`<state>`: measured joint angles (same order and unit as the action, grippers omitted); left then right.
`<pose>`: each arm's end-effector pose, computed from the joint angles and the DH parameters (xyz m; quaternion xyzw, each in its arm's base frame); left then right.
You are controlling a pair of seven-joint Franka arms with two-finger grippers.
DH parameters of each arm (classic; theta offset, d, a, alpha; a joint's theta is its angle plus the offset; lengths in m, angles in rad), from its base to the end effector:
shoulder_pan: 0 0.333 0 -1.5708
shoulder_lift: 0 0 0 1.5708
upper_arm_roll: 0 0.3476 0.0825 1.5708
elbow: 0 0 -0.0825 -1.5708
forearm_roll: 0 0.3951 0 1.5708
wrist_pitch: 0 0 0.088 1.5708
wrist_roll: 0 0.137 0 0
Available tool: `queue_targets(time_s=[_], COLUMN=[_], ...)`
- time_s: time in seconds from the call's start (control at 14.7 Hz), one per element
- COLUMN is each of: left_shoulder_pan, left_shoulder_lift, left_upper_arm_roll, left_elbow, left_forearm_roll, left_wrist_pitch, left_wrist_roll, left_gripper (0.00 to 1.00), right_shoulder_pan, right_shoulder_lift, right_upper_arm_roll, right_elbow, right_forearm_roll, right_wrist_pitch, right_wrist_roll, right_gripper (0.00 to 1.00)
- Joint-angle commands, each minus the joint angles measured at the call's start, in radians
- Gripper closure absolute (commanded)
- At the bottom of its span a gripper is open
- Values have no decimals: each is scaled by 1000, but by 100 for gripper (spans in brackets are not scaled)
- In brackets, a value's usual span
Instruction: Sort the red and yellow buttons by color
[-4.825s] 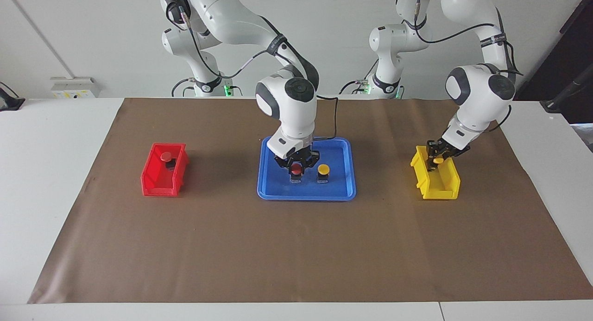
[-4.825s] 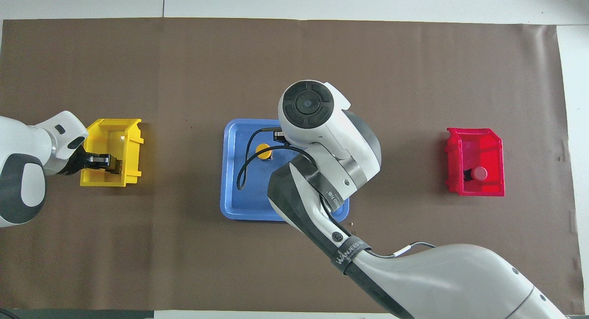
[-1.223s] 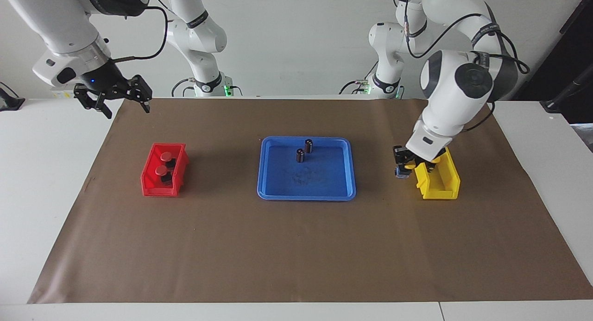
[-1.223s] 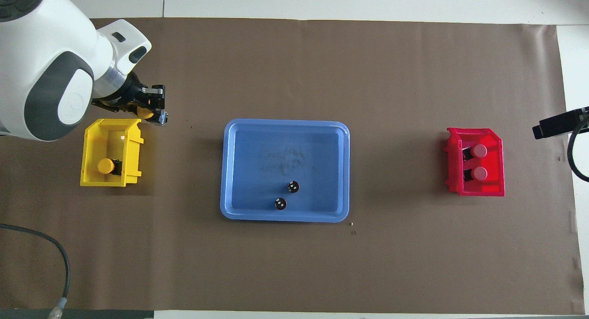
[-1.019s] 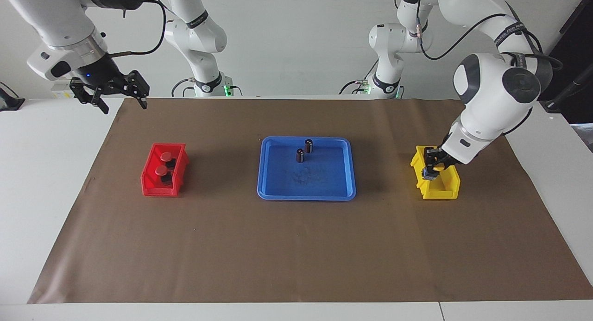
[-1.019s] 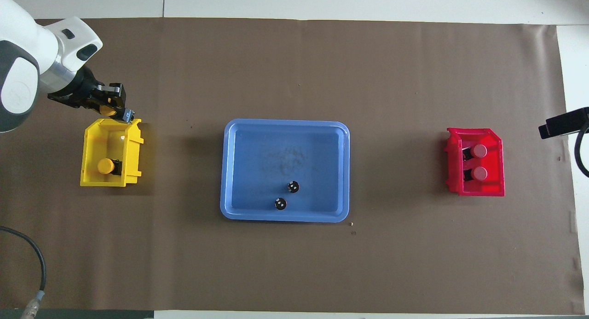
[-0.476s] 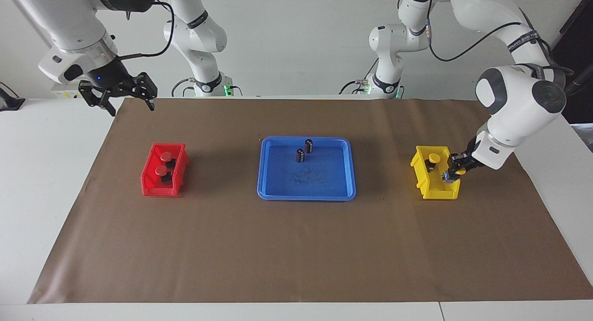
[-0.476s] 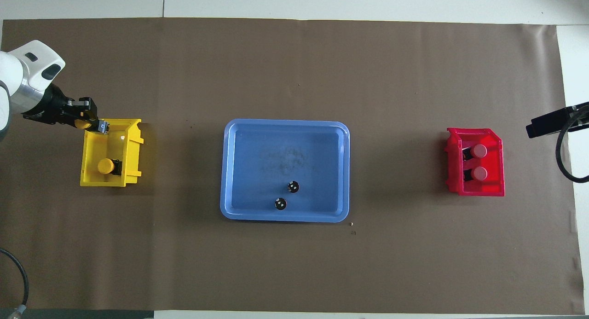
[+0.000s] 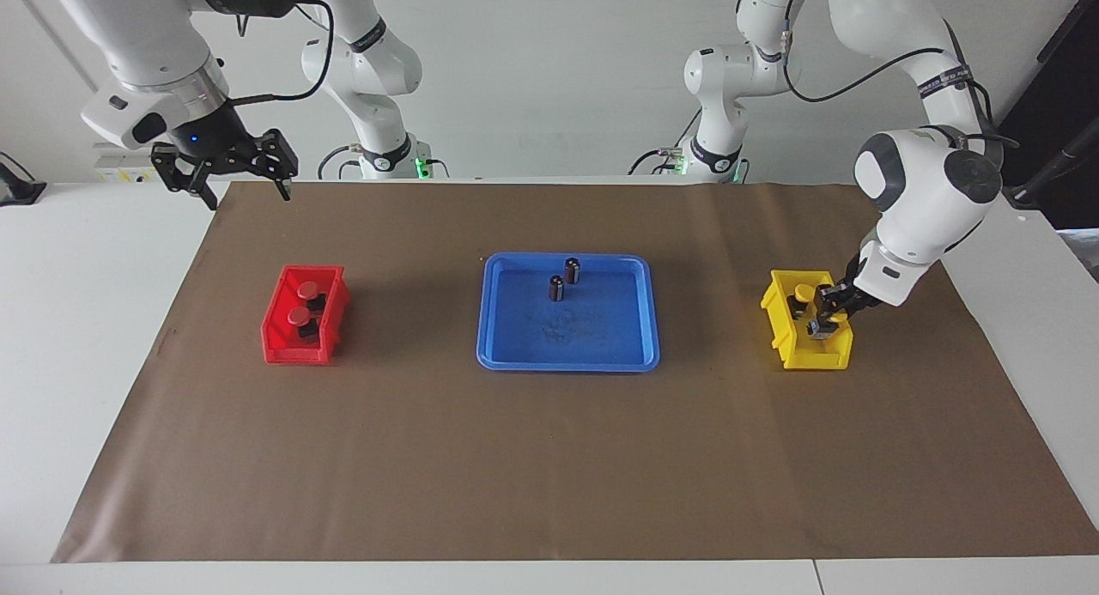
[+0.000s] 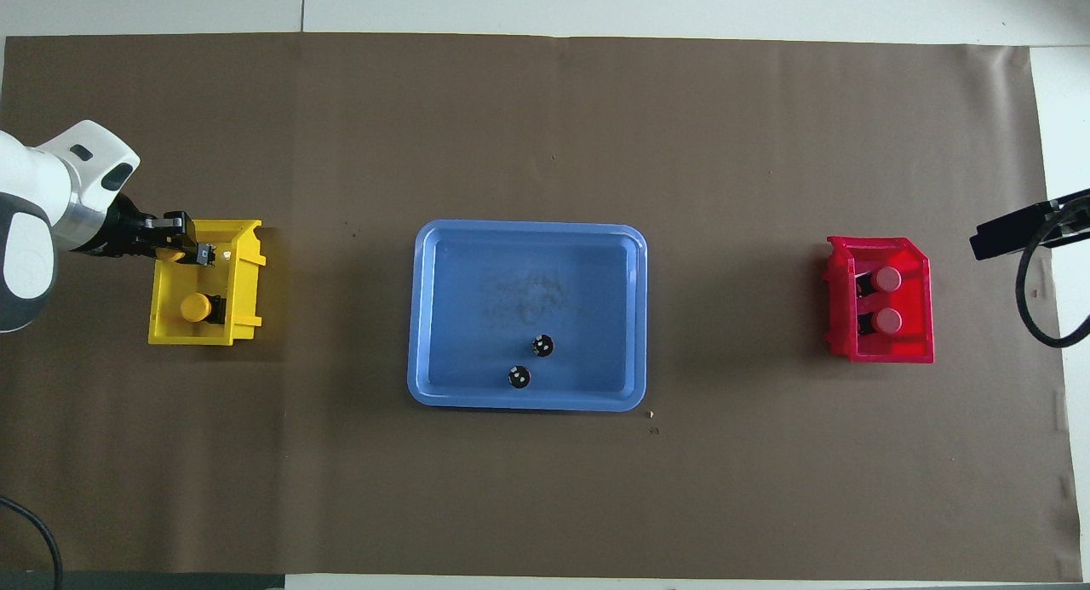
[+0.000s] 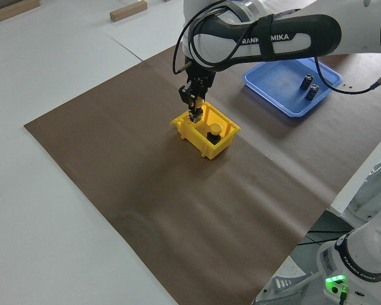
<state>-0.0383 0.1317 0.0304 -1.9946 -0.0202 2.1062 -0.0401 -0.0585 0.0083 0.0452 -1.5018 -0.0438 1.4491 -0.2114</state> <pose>0.5918 -0.0065 0.3898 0.9997 0.0212 -0.0102 0.0064 0.5541 -0.0139 0.6443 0.9946 0.0968 -0.0327 0.0181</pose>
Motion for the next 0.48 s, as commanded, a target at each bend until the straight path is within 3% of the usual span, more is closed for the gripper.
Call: queue_targets(time_s=[0.0,0.07,0.14,0.27,0.41], left_shoulder_pan=[-5,-3,-5,-5,-12], left_shoulder_lift=[-14,0,22,29,31], left_upper_arm_roll=[-1,-1,-1,-1,-1], left_elbow=[-65,-76,-84,-87,-79], left_forearm_roll=[19,19,19,19,19], left_wrist_pitch=[96,118,162,189,176], left_wrist_roll=[-20,-14,-15,-12,-18], left_gripper=[99,98,92,59,51], right_shoulder_pan=[58,62,62,59,49], right_shoulder_lift=[7,7,9,10,12], right_upper_arm_roll=[-59,-64,-64,-64,-61], right_elbow=[18,18,20,20,20], right_forearm_roll=[-11,-11,-11,-13,-13], right_wrist_pitch=[-21,-21,-21,-22,-26], right_wrist_roll=[17,18,18,24,24], right_gripper=[1,1,1,1,1])
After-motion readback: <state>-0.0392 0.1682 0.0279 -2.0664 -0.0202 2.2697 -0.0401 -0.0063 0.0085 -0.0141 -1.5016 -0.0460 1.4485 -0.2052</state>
